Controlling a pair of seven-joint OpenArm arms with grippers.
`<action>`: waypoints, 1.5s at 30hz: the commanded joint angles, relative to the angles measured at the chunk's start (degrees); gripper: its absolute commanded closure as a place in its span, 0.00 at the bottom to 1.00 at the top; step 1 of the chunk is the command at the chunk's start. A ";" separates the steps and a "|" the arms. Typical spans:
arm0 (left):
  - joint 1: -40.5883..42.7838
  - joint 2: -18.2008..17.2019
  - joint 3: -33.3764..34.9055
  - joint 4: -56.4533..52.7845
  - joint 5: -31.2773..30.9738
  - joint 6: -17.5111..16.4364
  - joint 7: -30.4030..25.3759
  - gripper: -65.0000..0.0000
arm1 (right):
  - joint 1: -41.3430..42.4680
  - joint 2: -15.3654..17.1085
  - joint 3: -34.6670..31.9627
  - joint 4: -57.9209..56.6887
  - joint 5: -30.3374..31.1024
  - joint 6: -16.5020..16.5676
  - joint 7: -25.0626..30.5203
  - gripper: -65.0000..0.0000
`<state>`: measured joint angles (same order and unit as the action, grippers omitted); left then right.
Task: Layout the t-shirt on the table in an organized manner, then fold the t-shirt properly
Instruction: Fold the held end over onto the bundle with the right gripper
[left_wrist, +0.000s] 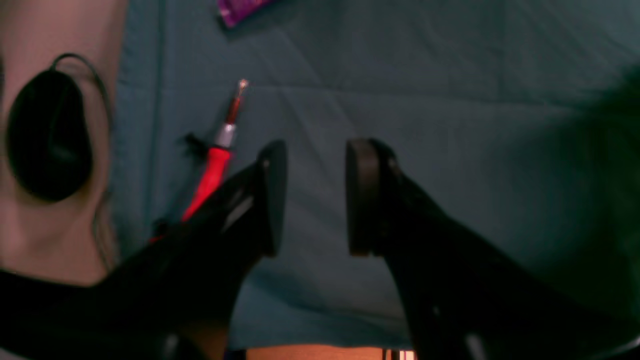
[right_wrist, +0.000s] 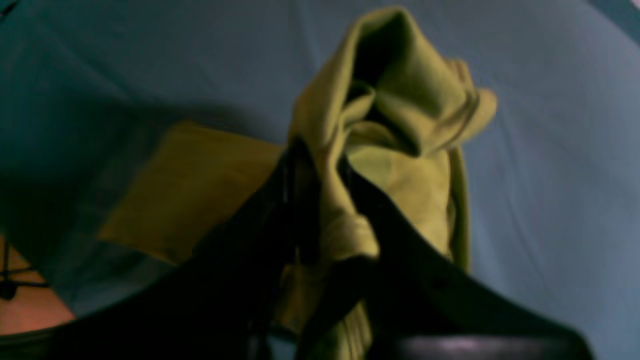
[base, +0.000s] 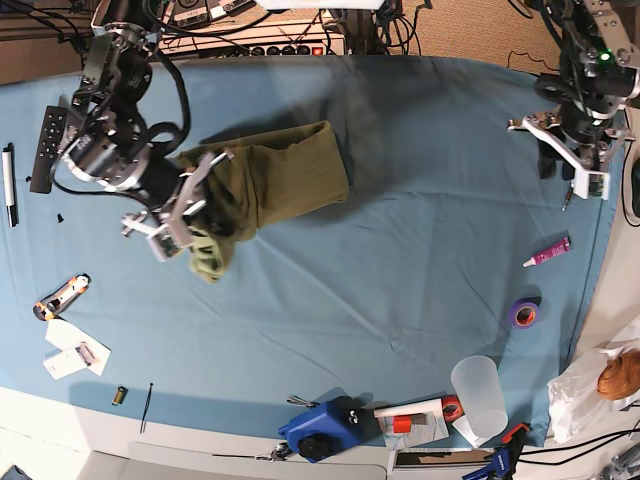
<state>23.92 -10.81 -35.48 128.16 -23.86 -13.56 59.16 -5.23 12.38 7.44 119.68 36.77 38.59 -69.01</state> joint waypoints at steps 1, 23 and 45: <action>-0.11 -0.50 -1.20 1.03 -0.35 0.00 -0.55 0.70 | 0.61 0.46 -1.29 1.09 1.33 -0.02 1.51 1.00; -0.11 -0.48 -24.11 1.03 -0.87 -3.04 0.42 0.70 | -1.73 0.48 -22.25 0.96 -15.63 -5.46 3.02 0.97; -0.11 -0.48 -25.03 1.03 -0.87 -3.02 0.42 0.70 | 1.92 0.46 -28.39 6.80 -10.12 -5.73 3.37 0.77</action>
<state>23.79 -10.61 -60.12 128.20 -24.58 -16.58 60.64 -3.92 12.82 -21.23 125.49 25.85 32.99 -67.02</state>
